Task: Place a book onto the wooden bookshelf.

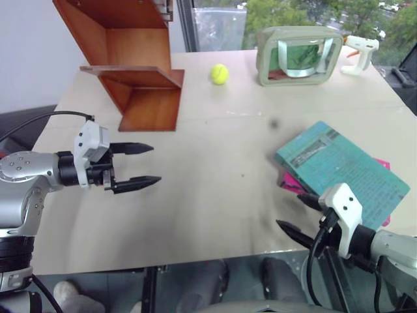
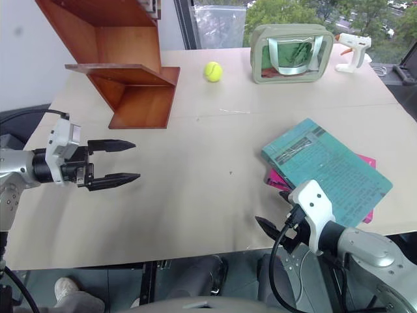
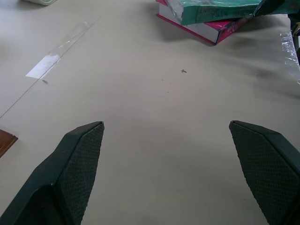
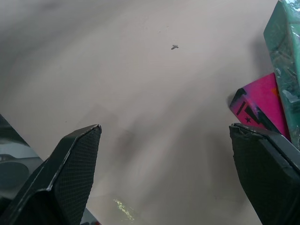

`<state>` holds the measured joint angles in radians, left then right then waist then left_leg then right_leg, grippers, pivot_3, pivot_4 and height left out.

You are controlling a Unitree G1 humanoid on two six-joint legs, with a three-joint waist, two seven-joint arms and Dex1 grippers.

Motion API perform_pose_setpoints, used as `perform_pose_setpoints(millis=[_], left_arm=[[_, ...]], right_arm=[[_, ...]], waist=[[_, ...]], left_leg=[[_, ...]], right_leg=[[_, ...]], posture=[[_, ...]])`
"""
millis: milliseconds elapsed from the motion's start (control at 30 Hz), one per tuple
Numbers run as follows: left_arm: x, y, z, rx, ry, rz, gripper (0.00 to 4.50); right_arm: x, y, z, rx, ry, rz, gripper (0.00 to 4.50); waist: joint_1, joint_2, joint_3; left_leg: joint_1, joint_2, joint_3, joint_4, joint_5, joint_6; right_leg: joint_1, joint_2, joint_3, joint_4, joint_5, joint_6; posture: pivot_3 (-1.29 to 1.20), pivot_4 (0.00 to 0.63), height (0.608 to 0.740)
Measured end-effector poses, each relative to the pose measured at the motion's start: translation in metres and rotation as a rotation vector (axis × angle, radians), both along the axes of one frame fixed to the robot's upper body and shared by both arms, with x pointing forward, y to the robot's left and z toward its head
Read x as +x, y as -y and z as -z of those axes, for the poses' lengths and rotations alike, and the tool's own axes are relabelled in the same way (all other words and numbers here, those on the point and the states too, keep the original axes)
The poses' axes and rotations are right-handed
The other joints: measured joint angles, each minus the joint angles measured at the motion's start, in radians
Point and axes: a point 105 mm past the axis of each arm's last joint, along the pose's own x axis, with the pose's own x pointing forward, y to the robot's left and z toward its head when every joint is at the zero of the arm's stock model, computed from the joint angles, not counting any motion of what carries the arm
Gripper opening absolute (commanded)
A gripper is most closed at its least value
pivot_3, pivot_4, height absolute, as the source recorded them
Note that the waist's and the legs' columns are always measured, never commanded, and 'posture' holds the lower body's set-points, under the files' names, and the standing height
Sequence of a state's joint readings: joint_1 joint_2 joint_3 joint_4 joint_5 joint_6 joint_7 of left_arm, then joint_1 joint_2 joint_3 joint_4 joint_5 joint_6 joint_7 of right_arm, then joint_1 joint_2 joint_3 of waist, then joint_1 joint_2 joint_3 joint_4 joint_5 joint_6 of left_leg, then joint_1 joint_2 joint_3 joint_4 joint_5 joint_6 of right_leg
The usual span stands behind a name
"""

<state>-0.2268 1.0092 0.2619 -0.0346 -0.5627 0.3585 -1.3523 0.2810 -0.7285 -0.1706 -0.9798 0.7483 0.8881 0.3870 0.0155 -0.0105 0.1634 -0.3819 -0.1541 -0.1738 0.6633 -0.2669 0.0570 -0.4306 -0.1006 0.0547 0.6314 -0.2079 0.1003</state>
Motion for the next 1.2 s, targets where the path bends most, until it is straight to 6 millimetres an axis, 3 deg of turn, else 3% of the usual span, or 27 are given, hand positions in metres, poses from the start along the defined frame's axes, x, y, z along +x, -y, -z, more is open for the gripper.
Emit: perform_pose_setpoints(millis=[100, 167, 367, 433, 467, 533, 567, 700, 733, 867, 1000, 1200], left_arm=[[0.0, 0.004, -0.003, -0.02, 0.002, 0.024, 4.49], [-0.001, 0.018, -0.006, -0.072, 0.007, 0.095, 4.49], [-0.018, 0.051, -0.006, -0.106, -0.006, 0.274, 4.5], [-0.024, 0.064, -0.008, -0.11, 0.007, 0.333, 4.5], [-0.028, 0.074, -0.008, -0.123, 0.009, 0.372, 4.5], [-0.032, 0.085, -0.009, -0.146, 0.012, 0.409, 4.5], [-0.033, 0.09, -0.009, -0.152, 0.014, 0.425, 4.5], [-0.034, 0.099, -0.012, -0.17, 0.029, 0.431, 4.5], [-0.034, 0.101, -0.013, -0.178, 0.031, 0.431, 4.5], [-0.036, 0.106, -0.013, -0.194, 0.033, 0.428, 4.5], [-0.036, 0.106, -0.01, -0.196, 0.021, 0.412, 4.5], [-0.038, 0.104, -0.006, -0.197, 0.01, 0.385, 4.5]], right_arm=[[0.001, 0.0, -0.001, 0.012, 0.003, 0.003, 4.46], [0.006, -0.001, -0.006, 0.035, 0.032, 0.007, 4.46], [0.02, -0.002, -0.049, 0.221, 0.145, 0.001, 1.55], [0.032, 0.016, -0.066, 0.191, 0.207, 0.055, 0.56], [0.043, 0.035, -0.073, 0.12, 0.247, 0.123, 0.06], [0.059, 0.07, -0.081, -0.001, 0.292, 0.259, 0.06], [0.07, 0.098, -0.082, -0.104, 0.285, 0.363, 0.06], [0.088, 0.169, -0.08, -0.312, 0.197, 0.621, 0.06], [0.092, 0.196, -0.079, -0.381, 0.157, 0.725, 0.06], [0.087, 0.253, -0.056, -0.432, -0.026, 0.945, 0.06], [0.074, 0.274, -0.031, -0.398, -0.223, 1.01, 0.06], [0.06, 0.238, -0.005, -0.269, -0.441, 0.845, 0.06]], waist=[[0.0, 0.0, 0.0], [0.001, 0.0, 0.0], [-0.004, 0.0, 0.0], [-0.001, 0.001, 0.001], [0.001, 0.001, 0.001], [0.006, 0.0, 0.0], [0.006, 0.0, 0.001], [0.0, 0.002, 0.001], [-0.002, 0.002, 0.001], [-0.002, 0.002, 0.001], [-0.002, 0.006, 0.001], [-0.003, 0.006, 0.0]], left_leg=[[0.0, 0.0, 0.0, 0.0, 0.0, 0.0], [0.0, 0.0, 0.0, 0.0, 0.0, 0.0], [0.0, 0.0, 0.0, 0.0, 0.0, 0.0], [0.0, 0.0, 0.001, 0.0, 0.0, 0.0], [0.0, -0.001, 0.001, 0.0, 0.0, 0.0], [0.0, -0.001, 0.0, 0.0, 0.0, 0.0], [0.0, -0.001, 0.0, 0.0, 0.0, 0.0], [-0.001, 0.0, 0.001, -0.001, 0.0, 0.0], [-0.001, 0.0, 0.002, -0.001, 0.0, 0.0], [-0.001, 0.0, 0.003, -0.001, 0.0, 0.0], [-0.002, 0.0, 0.003, -0.001, 0.0, 0.0], [-0.001, 0.001, 0.003, -0.001, 0.0, 0.0]], right_leg=[[0.0, 0.0, 0.0, 0.0, 0.0, 0.0], [0.0, 0.0, 0.0, 0.0, 0.0, 0.0], [0.0, 0.0, 0.001, 0.0, 0.0, 0.0], [0.0, 0.0, 0.001, -0.001, 0.0, 0.0], [0.0, -0.001, 0.001, -0.001, 0.0, 0.0], [0.0, -0.001, 0.0, -0.001, 0.0, 0.0], [0.0, -0.001, 0.0, -0.001, 0.0, 0.0], [0.0, -0.001, 0.001, -0.001, 0.0, 0.0], [-0.001, -0.001, 0.002, -0.001, 0.0, 0.0], [-0.001, -0.001, 0.003, -0.001, 0.0, 0.0], [-0.001, -0.001, 0.003, -0.002, 0.0, 0.0], [0.0, -0.001, 0.003, -0.002, 0.0, 0.0]], posture=[[0.0, 0.15, 0.74], [0.0, 0.15, 0.74], [0.0, 0.15, 0.74], [0.0, 0.15, 0.74], [0.0, 0.15, 0.74], [0.0, 0.15, 0.74], [0.0, 0.15, 0.74], [0.0, 0.15, 0.74], [0.0, 0.15, 0.74], [0.0, 0.15, 0.74], [0.0, 0.15, 0.74], [0.0, 0.15, 0.74]])
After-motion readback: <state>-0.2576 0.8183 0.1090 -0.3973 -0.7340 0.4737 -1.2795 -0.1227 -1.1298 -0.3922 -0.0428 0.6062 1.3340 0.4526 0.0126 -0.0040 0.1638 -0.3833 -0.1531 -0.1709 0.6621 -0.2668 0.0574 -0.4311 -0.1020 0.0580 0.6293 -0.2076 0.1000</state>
